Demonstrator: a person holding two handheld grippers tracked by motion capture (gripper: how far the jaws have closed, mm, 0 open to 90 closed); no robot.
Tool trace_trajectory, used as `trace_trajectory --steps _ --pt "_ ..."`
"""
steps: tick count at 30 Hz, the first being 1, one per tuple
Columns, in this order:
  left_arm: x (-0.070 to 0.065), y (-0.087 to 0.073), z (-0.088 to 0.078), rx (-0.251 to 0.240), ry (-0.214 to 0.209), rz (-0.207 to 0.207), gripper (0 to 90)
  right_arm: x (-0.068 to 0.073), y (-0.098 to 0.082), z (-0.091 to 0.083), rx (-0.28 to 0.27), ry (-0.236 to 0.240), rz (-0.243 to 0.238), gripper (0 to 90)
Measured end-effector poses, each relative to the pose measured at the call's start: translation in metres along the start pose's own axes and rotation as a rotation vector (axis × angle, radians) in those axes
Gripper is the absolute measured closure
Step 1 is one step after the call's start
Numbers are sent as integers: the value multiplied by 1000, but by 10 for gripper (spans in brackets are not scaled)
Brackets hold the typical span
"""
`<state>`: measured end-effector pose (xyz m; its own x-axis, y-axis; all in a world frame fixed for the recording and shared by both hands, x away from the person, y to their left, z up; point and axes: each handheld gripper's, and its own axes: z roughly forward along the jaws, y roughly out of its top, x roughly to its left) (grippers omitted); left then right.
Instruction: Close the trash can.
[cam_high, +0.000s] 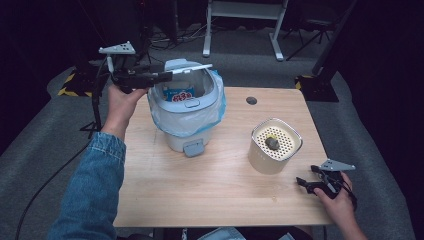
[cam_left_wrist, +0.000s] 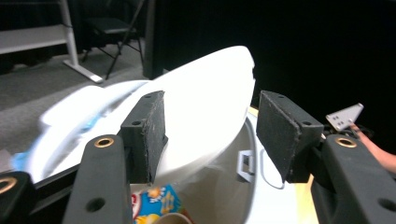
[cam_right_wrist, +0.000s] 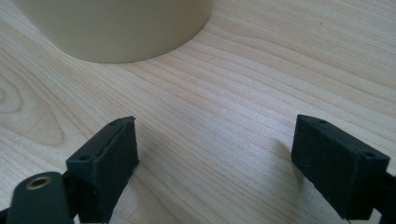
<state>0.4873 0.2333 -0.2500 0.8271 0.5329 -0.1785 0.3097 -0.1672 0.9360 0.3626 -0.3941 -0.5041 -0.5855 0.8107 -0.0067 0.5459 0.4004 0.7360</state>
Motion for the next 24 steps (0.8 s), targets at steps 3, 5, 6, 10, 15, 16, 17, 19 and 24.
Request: trace_trajectory --steps 3,5,6,10,15,16,17,19,24 --pt "-4 -3 9 31 -16 8 431 0 0 0 0 0 0 148" --pt "-4 -5 14 55 -23 9 430 0 0 0 0 0 0 148" --pt "-5 -6 16 56 -23 4 431 0 0 0 0 0 0 148" --pt "-3 -10 22 65 -44 -37 428 0 0 0 0 0 0 148" --pt "-4 -13 30 125 -6 -30 456 0 0 0 0 0 -1 148" --pt "-5 -13 32 133 6 -27 457 0 0 0 0 0 -1 148" --pt "-6 -13 33 142 15 -16 457 0 0 0 0 0 -1 148" --pt "-9 -12 35 163 38 -1 457 0 0 0 0 0 -1 148" --pt "-17 -10 44 201 93 59 444 0 0 0 0 1 0 148"
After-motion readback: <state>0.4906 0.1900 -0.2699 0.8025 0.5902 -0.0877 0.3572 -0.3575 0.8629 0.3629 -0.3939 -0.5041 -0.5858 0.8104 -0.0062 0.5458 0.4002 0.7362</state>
